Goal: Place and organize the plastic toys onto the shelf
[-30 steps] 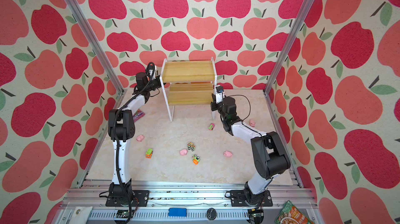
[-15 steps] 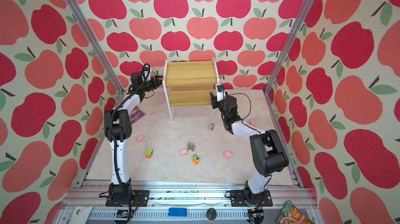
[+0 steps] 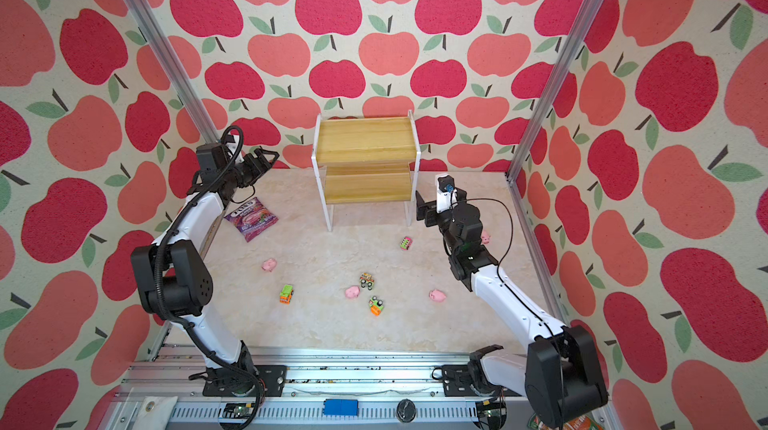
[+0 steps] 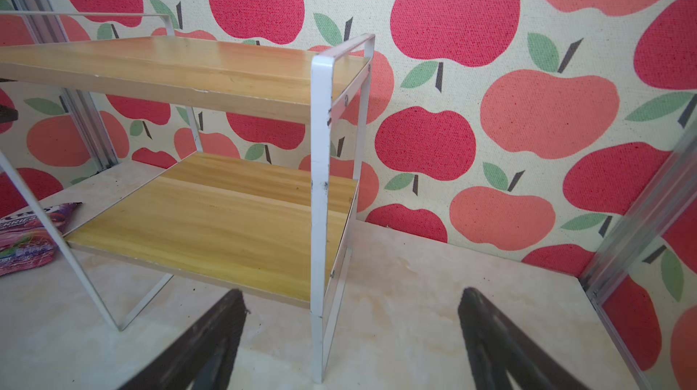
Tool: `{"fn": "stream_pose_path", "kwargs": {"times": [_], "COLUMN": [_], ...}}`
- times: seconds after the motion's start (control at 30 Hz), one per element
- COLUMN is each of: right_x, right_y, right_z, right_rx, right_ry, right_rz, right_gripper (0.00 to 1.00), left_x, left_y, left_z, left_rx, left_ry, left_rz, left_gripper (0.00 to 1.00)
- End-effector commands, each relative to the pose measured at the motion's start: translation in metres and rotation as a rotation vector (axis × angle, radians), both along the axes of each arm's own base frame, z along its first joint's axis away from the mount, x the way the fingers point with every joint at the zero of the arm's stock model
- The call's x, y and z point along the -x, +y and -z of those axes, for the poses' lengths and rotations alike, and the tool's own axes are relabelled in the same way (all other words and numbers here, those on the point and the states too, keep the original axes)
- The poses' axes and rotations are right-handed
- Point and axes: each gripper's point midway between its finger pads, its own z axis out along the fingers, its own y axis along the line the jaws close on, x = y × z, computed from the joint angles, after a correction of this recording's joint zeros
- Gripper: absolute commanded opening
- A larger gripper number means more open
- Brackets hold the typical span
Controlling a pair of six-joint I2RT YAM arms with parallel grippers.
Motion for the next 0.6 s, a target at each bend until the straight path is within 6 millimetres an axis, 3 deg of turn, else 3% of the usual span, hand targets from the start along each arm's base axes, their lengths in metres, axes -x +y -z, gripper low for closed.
{"fn": "stream_pose_path", "kwargs": {"times": [0.0, 0.1, 0.23, 0.33, 0.43, 0.57], "right_x": [0.025, 0.052, 0.095, 0.128, 0.152, 0.159], "right_y": [-0.003, 0.015, 0.062, 0.111, 0.165, 0.253], "right_z": [0.051, 0.071, 0.092, 0.106, 0.113, 0.119], "right_rx": [0.046, 0.101, 0.203, 0.286, 0.368, 0.544], "right_ry": [0.198, 0.260, 0.287, 0.281, 0.268, 0.156], "right_rz": [0.028, -0.042, -0.241, -0.449, -0.643, -0.799], "right_gripper": [0.91, 0.89, 0.88, 0.86, 0.85, 0.83], "left_x": [0.047, 0.089, 0.140, 0.169, 0.190, 0.198], "left_y": [0.007, 0.010, 0.004, -0.003, 0.005, 0.023], "left_z": [0.044, 0.066, 0.095, 0.112, 0.125, 0.140], "left_rx": [-0.130, -0.187, -0.192, -0.159, -0.072, 0.141], "left_ry": [0.207, 0.347, 0.490, 0.553, 0.621, 0.626], "left_rz": [-0.048, -0.061, -0.036, -0.018, -0.072, -0.166], "left_gripper": [0.88, 0.88, 0.86, 0.85, 0.83, 0.80]}}
